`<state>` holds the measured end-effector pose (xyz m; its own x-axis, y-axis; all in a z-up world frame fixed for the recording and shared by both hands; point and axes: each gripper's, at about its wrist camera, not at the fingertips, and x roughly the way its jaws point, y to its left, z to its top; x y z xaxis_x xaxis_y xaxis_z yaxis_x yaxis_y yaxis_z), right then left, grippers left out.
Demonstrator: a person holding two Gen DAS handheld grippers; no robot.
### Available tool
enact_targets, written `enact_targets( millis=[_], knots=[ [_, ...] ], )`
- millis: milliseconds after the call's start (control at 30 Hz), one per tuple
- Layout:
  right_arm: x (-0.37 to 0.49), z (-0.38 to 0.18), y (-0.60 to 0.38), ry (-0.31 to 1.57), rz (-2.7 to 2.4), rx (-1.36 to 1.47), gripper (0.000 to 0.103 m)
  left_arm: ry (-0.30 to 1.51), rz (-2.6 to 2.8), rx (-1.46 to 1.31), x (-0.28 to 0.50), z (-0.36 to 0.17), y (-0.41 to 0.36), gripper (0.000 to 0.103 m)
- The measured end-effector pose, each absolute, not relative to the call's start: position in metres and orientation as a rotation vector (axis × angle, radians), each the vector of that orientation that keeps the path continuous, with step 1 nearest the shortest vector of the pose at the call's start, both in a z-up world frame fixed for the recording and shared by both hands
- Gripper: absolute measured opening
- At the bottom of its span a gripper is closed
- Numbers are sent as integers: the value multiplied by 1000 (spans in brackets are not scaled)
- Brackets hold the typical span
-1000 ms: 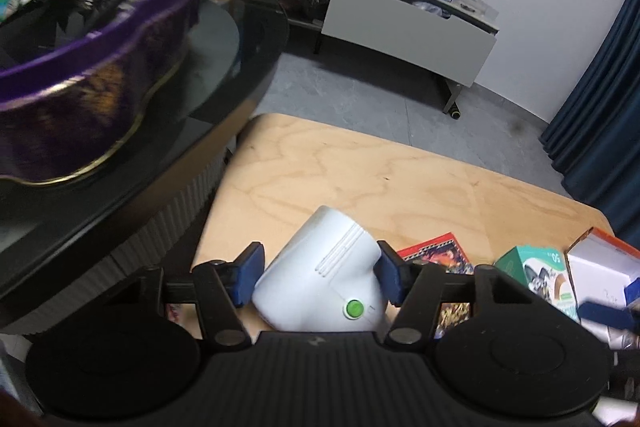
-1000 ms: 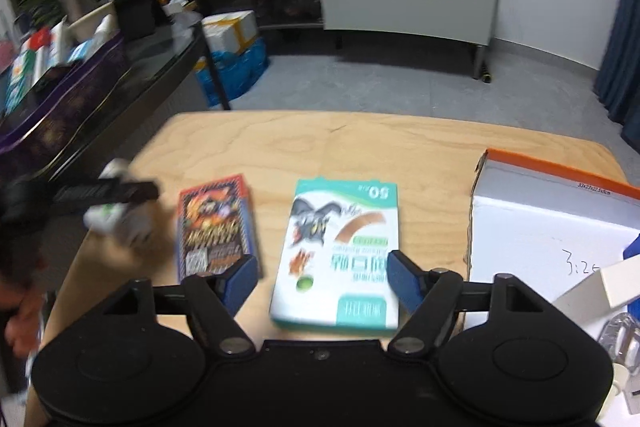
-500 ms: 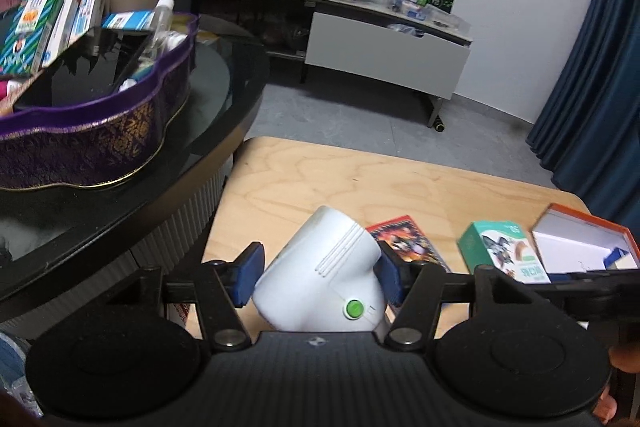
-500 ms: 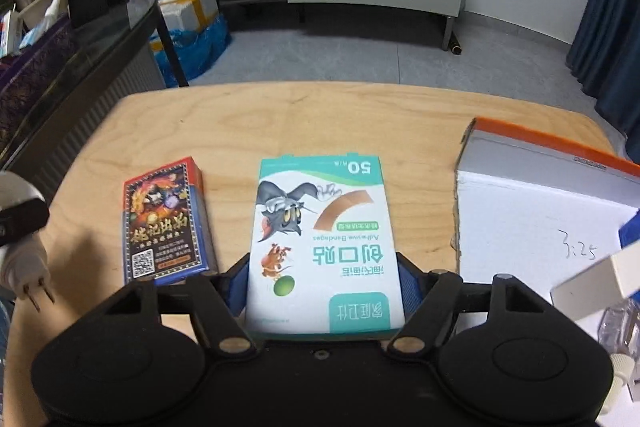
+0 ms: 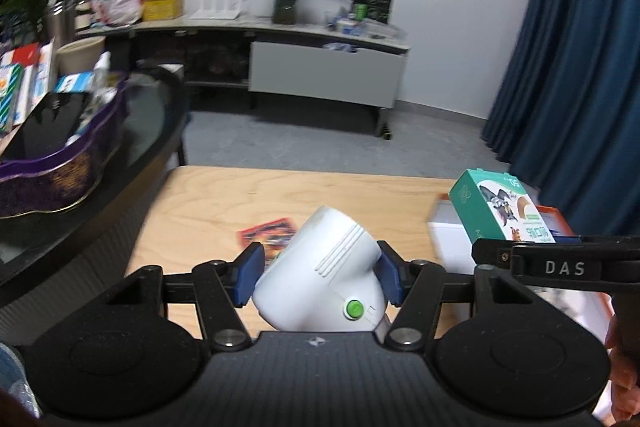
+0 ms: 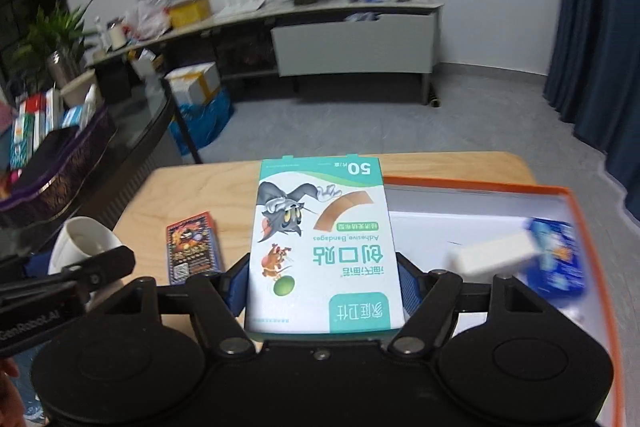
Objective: Organize rigid objects
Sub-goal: 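Grasp the round white diffuser with left tool while right tool grasps the green bandage box, then lift the diffuser and bandage box and carry them over the orange-rimmed box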
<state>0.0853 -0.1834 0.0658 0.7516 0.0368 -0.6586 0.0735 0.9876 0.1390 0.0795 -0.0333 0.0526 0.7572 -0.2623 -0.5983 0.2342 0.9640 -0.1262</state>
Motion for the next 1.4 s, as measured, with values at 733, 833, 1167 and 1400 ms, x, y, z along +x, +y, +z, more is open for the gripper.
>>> enact_targets(
  millis=[733, 833, 1167, 1400],
  knots=[
    [-31, 84, -304, 658, -234, 233, 84, 633, -514, 41, 14, 64, -161, 61],
    [-34, 83, -305, 657, -228, 235, 84, 630, -507, 53, 11, 63, -163, 61],
    [-38, 84, -304, 655, -205, 234, 84, 624, -491, 52, 3, 65, -162, 61],
    [-38, 85, -302, 656, -202, 227, 84, 622, -493, 48, -1, 65, -163, 61]
  ],
)
